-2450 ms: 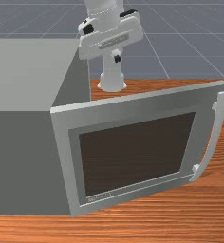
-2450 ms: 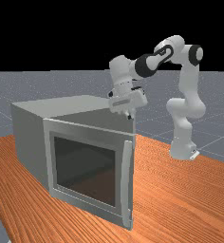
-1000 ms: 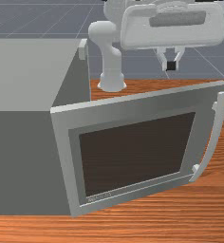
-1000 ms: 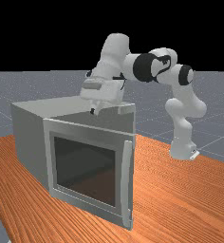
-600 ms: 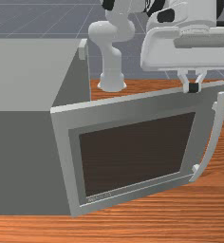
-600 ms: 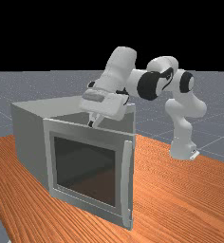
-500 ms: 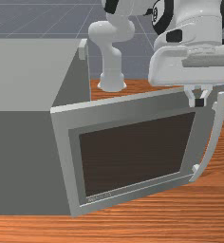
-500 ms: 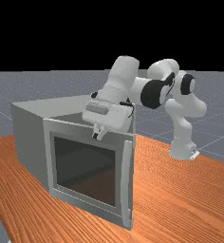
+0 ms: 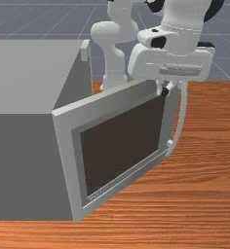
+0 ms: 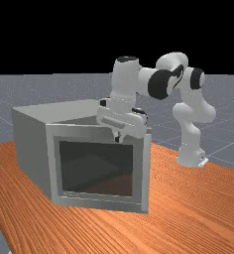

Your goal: Close the microwave

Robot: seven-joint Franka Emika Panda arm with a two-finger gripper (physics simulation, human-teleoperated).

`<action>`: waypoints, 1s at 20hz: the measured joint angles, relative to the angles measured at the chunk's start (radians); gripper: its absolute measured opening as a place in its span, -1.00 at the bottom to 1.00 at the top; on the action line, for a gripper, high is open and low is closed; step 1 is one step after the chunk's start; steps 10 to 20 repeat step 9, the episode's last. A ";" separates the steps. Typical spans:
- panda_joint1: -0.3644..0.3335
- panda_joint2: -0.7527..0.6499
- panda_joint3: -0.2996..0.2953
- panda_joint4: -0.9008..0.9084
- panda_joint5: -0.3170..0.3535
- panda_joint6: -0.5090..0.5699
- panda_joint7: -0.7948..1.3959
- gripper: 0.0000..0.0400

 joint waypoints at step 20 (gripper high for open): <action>-0.076 -0.415 -0.088 -0.583 -0.042 -0.025 -0.291 -1.00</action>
